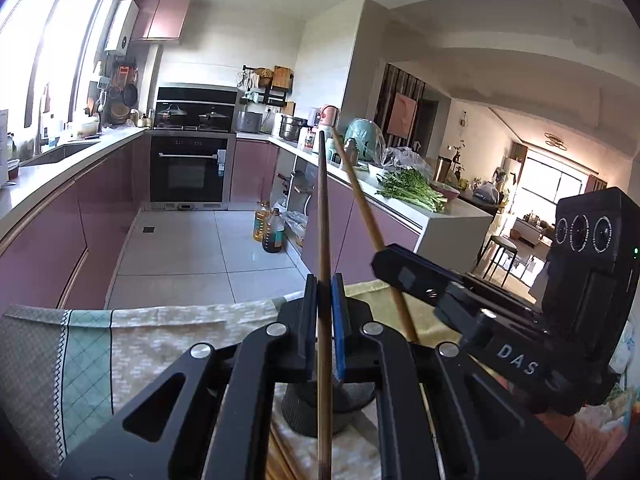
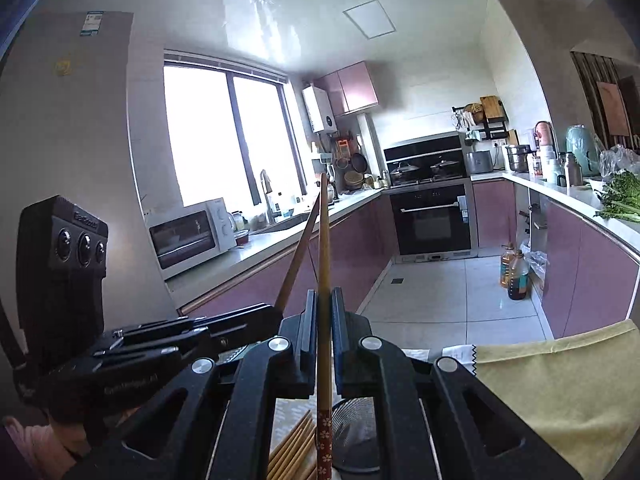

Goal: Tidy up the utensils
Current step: 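Lift the held chopstick with the left tool while the right tool lifts its chopstick toward the mesh cup, then lower the chopstick into the black mesh cup and open the left tool while the right tool does likewise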

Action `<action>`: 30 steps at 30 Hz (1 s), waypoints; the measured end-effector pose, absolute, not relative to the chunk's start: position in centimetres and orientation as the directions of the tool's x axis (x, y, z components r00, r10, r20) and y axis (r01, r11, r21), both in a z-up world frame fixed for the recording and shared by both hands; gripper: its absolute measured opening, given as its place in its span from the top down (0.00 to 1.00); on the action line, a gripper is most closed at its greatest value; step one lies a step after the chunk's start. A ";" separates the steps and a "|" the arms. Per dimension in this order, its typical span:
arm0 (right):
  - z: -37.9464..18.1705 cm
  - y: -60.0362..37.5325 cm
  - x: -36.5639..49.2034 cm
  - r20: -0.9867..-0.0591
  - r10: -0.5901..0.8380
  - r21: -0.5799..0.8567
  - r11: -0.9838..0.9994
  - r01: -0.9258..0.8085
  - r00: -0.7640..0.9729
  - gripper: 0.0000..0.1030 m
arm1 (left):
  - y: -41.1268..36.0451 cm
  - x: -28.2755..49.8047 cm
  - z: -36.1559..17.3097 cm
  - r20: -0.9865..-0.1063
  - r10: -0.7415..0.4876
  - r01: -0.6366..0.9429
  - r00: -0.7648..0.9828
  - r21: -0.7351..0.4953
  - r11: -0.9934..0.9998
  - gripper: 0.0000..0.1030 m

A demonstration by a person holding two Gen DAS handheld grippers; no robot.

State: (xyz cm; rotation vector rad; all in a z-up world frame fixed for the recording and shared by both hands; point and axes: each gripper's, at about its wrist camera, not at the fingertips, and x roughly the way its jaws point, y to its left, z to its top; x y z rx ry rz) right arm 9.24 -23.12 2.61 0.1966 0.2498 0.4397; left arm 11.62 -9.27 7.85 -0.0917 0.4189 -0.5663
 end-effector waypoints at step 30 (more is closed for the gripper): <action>-4.2 -23.7 16.1 -0.325 0.327 0.272 0.931 -0.244 0.887 0.94 | -13.8 19.9 3.0 -0.368 -0.439 0.391 0.819 -0.201 0.898 0.92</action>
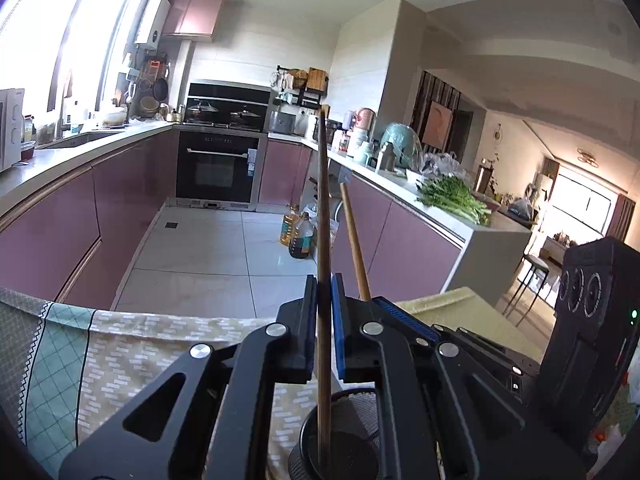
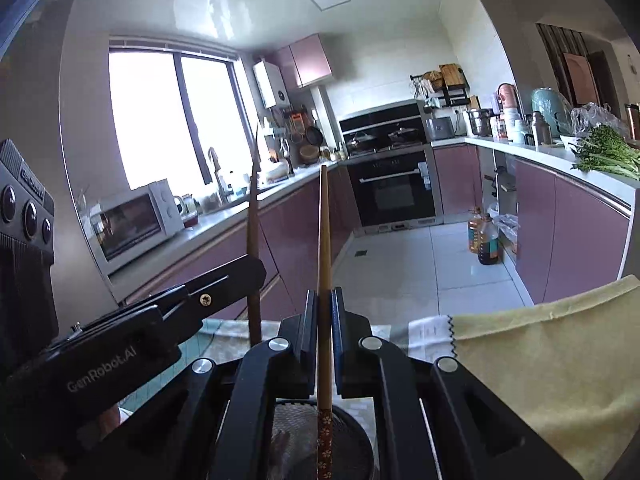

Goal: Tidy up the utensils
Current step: 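Lower the chopstick into the black mesh cup and open the left tool while the right tool does likewise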

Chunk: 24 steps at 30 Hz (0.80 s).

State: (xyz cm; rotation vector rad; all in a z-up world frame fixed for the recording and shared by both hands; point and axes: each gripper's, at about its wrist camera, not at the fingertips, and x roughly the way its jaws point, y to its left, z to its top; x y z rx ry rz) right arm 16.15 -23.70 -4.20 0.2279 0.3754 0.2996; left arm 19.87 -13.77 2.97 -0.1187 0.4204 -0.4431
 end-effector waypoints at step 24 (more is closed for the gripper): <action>-3.9 -21.8 6.4 -0.472 0.511 0.239 0.859 -0.454 0.718 0.51 | -2.0 11.5 -2.1 -0.631 -0.381 0.447 0.676 -0.061 0.893 0.57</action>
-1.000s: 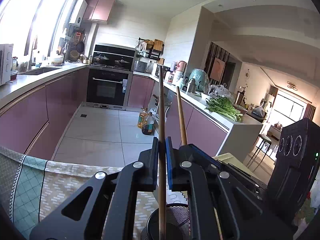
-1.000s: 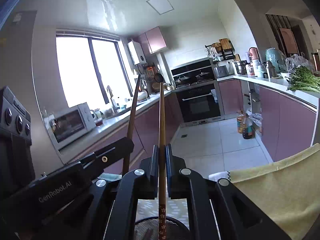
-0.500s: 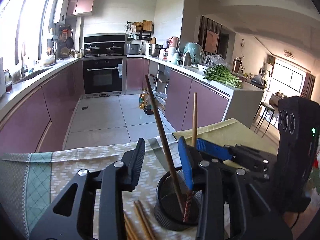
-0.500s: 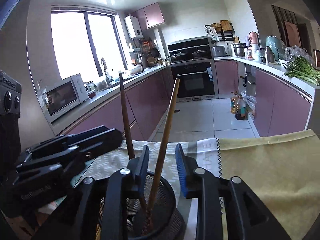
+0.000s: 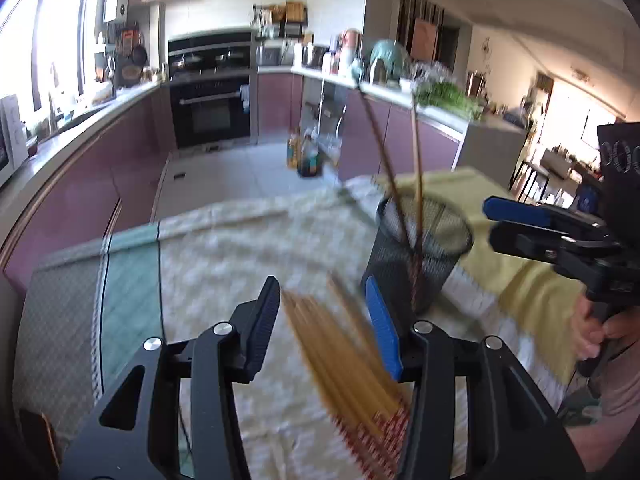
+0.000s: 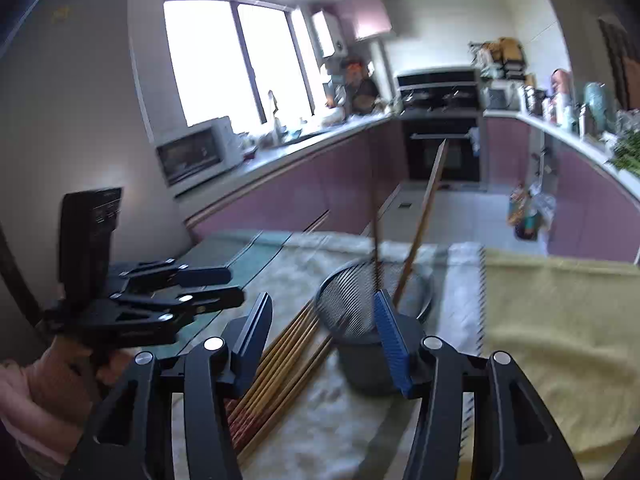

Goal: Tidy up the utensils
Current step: 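Lower the chopstick into the black mesh cup and open the left tool while the right tool does likewise, then move both open tools back down over the chopstick pile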

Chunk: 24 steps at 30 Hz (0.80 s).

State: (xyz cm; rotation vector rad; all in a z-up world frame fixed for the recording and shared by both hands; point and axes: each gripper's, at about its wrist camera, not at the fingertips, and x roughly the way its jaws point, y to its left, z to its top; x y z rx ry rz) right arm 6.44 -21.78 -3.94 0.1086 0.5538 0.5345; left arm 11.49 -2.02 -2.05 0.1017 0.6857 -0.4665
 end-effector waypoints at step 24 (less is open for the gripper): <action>-12.6 -15.5 7.8 -0.725 0.407 0.246 0.906 -0.343 0.556 0.71 | -1.6 10.6 -10.0 -0.786 -0.337 0.415 0.519 -0.112 0.903 0.65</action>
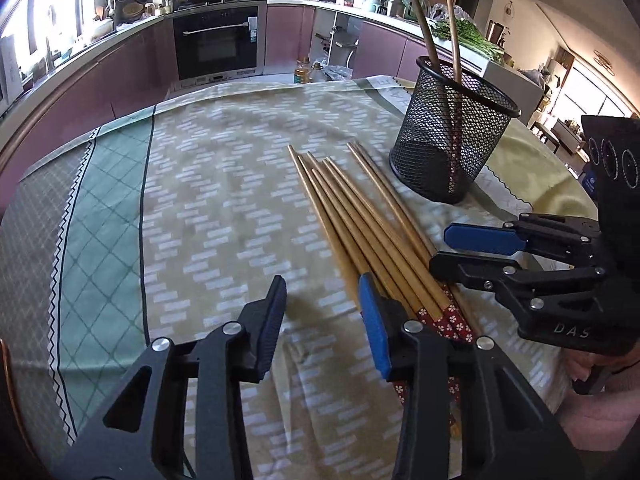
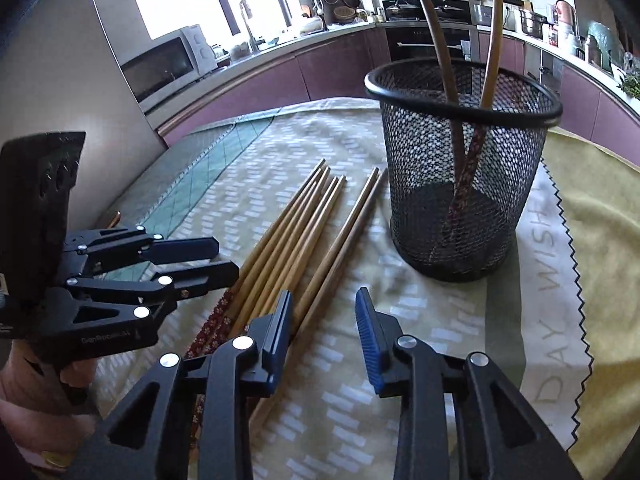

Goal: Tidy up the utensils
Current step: 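Move both open tools back down over the chopstick pile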

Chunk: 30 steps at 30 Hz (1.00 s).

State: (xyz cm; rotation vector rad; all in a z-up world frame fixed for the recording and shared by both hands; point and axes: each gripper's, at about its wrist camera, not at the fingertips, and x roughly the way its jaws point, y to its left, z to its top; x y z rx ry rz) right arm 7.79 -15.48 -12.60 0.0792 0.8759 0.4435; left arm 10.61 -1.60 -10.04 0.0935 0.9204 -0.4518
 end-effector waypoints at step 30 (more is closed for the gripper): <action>-12.8 -15.3 9.3 -0.752 0.324 0.177 0.938 -0.297 0.574 0.77 | -2.9 12.8 -10.3 -0.806 -0.311 0.432 0.503 -0.077 0.899 0.76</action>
